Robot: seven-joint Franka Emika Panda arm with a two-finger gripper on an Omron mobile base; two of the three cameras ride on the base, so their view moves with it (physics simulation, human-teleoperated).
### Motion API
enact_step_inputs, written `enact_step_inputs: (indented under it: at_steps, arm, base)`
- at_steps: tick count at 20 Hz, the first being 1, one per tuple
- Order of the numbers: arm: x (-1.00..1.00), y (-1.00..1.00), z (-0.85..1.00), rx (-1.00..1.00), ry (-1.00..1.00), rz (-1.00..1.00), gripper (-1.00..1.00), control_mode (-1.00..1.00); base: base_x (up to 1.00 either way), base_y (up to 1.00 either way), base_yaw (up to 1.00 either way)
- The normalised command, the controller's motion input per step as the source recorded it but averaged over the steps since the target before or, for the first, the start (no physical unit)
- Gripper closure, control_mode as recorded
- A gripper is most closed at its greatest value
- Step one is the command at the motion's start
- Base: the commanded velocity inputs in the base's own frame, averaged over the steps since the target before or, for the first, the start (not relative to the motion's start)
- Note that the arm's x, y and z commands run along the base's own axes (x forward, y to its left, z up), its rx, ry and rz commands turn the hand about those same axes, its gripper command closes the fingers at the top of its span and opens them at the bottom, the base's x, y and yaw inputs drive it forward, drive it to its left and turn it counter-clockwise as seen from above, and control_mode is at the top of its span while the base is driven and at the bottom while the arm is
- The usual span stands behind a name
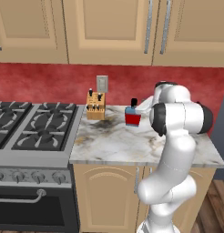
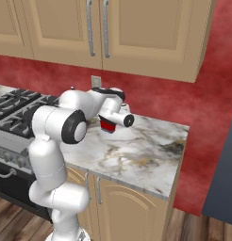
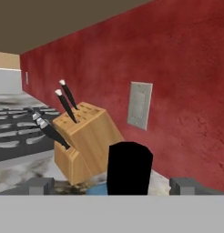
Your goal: Move the drinks to the dining counter.
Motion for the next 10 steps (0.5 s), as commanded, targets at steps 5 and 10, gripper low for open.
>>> enact_step_inputs:
  at_steps: [5,10]
  arm:
    - [0.13,-0.02,-0.09,0.0,0.0,-0.03,-1.0,-1.0]
    - [0.06,-0.01,-0.13,0.0,0.0,-0.05,-1.0,-1.0]
  base:
    - [0.0,0.0,0.0]
    - [0.0,0.0,0.0]
